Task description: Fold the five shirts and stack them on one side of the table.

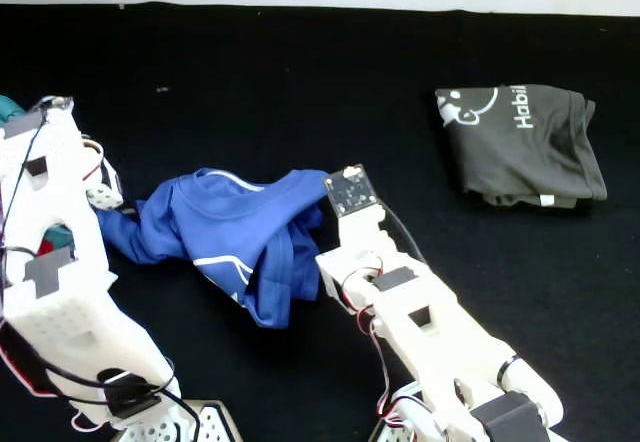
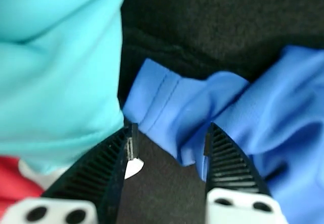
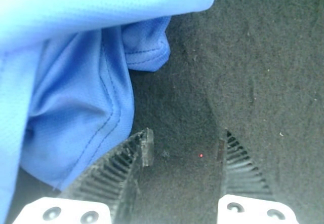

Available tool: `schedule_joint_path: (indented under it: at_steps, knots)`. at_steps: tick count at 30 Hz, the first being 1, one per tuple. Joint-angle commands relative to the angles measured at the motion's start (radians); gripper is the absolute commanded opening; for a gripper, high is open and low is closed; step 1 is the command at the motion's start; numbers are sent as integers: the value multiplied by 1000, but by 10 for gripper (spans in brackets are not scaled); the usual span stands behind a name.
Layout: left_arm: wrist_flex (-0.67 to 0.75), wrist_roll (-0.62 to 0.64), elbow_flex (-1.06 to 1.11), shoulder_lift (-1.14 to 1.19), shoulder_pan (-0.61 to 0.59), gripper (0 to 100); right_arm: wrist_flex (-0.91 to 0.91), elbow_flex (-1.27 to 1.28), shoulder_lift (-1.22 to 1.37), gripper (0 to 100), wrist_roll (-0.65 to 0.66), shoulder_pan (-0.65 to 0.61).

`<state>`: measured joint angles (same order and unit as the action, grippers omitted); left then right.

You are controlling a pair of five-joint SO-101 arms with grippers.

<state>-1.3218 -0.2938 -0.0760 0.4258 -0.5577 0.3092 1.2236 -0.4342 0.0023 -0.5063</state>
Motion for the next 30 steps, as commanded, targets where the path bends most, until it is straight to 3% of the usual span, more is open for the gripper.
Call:
schedule_joint_path:
  at_steps: [1,4,7,14,18,23,30]
  knots:
    - [18,-6,-36,8,1,220,-19,-22,2,213,-9,10]
    - [11,-6,-36,8,25,177,-19,-22,2,213,-9,10]
    - [9,-5,-36,8,74,0,-19,-22,2,213,-9,10]
    - [-72,5,-119,-41,217,8,-19,-22,2,213,-9,10]
    - [-226,83,-315,-147,300,8,-19,-22,2,213,-9,10]
    - [-391,94,-578,-280,423,8,-19,-22,2,213,-9,10]
    - [-404,95,-707,-397,591,8,-16,-22,-8,213,-14,67]
